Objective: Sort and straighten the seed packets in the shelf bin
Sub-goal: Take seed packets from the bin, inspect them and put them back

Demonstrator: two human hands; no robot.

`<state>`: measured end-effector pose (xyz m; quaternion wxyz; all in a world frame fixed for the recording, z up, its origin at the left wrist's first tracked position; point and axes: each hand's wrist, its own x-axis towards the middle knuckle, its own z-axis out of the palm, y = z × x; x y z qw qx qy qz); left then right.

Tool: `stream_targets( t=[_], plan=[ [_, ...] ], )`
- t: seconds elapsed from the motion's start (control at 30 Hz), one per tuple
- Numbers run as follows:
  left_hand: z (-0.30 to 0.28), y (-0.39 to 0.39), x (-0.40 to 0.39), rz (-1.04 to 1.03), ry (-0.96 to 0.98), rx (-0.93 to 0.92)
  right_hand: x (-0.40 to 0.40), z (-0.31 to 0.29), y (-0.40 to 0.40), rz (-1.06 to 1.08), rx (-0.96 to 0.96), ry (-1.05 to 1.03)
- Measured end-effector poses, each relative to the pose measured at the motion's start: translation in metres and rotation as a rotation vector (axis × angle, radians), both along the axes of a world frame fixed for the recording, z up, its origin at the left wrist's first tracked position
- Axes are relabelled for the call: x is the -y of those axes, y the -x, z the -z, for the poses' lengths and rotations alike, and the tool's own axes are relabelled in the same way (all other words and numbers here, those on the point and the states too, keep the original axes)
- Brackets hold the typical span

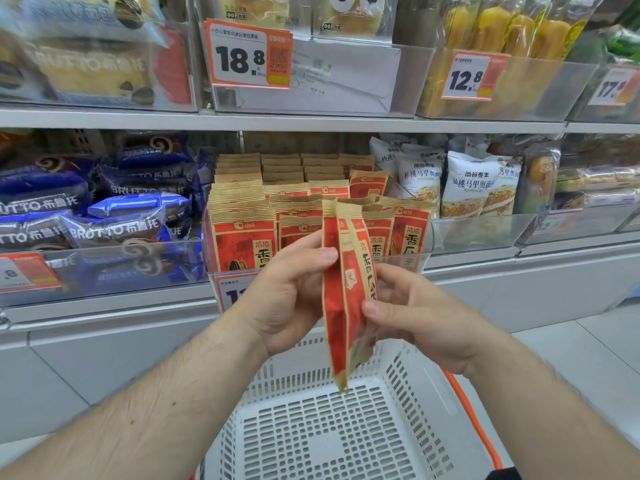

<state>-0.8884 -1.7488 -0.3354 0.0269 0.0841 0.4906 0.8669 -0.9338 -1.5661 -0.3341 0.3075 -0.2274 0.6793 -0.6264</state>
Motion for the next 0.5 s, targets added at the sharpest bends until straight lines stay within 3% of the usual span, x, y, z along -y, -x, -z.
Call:
stream_targets(
  t=[0.17, 0.27, 0.5],
  plan=[
    [-0.005, 0.0, -0.002, -0.199, 0.109, 0.096, 0.008, 0.001, -0.003, 0.212, -0.262, -0.22],
    [-0.004, 0.002, -0.004, -0.281, 0.189, 0.165, 0.008, 0.003, -0.003, 0.221, -0.334, -0.274],
    [-0.003, 0.0, -0.007, -0.169, 0.174, 0.206, 0.01, -0.009, -0.002, 0.468, -0.434, -0.03]
  ],
)
